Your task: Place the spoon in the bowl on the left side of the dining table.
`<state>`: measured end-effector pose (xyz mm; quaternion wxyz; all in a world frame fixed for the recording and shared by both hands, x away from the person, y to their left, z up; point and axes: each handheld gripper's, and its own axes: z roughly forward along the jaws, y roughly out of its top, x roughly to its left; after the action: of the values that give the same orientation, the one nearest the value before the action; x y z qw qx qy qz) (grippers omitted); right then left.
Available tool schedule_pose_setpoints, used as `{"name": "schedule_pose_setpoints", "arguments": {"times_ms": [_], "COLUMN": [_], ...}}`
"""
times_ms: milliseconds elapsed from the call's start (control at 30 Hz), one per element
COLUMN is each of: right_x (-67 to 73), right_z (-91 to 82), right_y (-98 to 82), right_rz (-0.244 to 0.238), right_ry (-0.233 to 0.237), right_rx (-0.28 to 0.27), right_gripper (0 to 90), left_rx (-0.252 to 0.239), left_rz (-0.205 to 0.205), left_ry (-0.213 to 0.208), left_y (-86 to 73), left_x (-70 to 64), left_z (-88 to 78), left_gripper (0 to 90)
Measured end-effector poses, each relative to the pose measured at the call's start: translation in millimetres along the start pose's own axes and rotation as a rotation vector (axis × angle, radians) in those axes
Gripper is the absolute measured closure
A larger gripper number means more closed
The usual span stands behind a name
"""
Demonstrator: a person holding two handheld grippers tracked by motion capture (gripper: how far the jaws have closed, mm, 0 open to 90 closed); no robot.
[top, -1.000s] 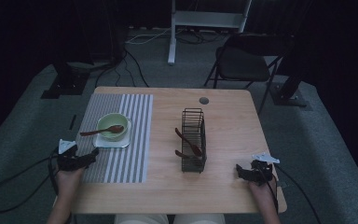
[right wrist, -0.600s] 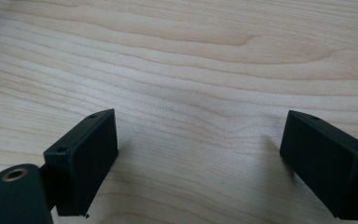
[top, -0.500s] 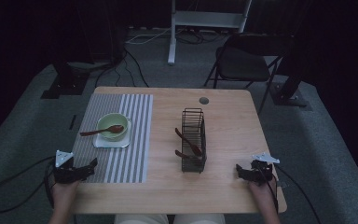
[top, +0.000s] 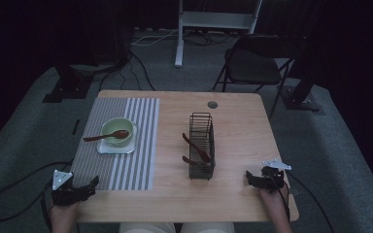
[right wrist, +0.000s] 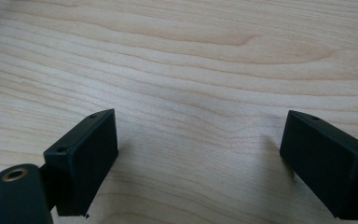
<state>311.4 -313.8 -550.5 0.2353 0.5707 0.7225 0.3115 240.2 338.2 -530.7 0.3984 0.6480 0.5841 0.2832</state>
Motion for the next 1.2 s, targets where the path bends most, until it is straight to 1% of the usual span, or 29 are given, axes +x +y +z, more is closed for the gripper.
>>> {"name": "schedule_pose_setpoints", "arguments": {"times_ms": [67, 133, 200, 267, 333, 367, 433, 533, 600, 733, 800, 900, 1000, 1067, 1200], "right_x": [0.0, 0.0, 0.0, 0.0, 0.0, 0.0, 0.0, 0.0, 0.0, 0.0, 0.0, 0.0, 0.0, 0.0, 0.0], "right_z": [0.0, 0.0, 0.0, 0.0, 0.0, 0.0, 0.0, 0.0, 0.0, 0.0, 0.0, 0.0, 0.0, 0.0, 0.0], "right_y": [0.0, 0.0, 0.0, 0.0, 0.0, 0.0, 0.0, 0.0, 0.0, 0.0, 0.0, 0.0, 0.0, 0.0, 0.1], "right_rz": [0.000, 0.000, 0.000, 0.000, 0.000, 0.000, 0.000, 0.000, 0.000, 0.000, 0.000, 0.000, 0.000, -0.001, -0.001], "right_ry": [0.000, 0.000, 0.000, 0.000, 0.000, 0.000, 0.000, 0.000, 0.000, 0.000, 0.000, 0.000, 0.000, 0.000, 0.001], "right_rx": [0.000, 0.000, 0.000, 0.000, 0.000, 0.000, 0.000, 0.000, 0.000, 0.000, 0.000, 0.000, 0.000, 0.000, 0.000], "right_gripper": [10.6, 10.6, 10.6, 10.6, 10.6, 10.6, 10.6, 10.6, 10.6, 10.6, 10.6, 10.6, 10.6, 10.6, 10.6], "left_rx": [0.007, 0.003, 0.014, 0.025, 0.027, 0.033, 0.030, 0.031, 0.041, 0.035, 0.036, 0.046, 0.048, 0.039, 0.013], "left_rz": [0.007, 0.011, -0.009, -0.014, -0.028, -0.026, -0.021, -0.035, -0.048, -0.041, -0.049, -0.057, -0.073, -0.091, -0.092], "left_ry": [0.009, 0.014, 0.016, 0.028, 0.031, 0.040, 0.062, 0.084, 0.101, 0.140, 0.138, 0.164, 0.164, 0.158, 0.209], "left_y": [-3.6, -8.5, -13.2, -17.1, -20.8, -22.3, -25.8, -30.2, -32.7, -36.9, -38.9, -41.0, -43.0, -43.9, -43.8], "left_x": [-0.1, 1.2, 3.7, 6.0, 7.9, 8.7, 9.8, 12.8, 15.0, 16.0, 17.3, 18.4, 18.2, 18.4, 20.0], "left_z": [-5.0, -10.0, -14.0, -17.8, -22.1, -24.1, -28.9, -35.4, -39.1, -46.5, -49.1, -53.1, -57.8, -60.6, -63.8], "left_gripper": [0.0, 0.0, 0.0, 0.0, 0.0, 0.0, 0.0, 0.0, 0.0, 0.0, 0.0, 0.0, 0.0, 0.0, 0.0]}}
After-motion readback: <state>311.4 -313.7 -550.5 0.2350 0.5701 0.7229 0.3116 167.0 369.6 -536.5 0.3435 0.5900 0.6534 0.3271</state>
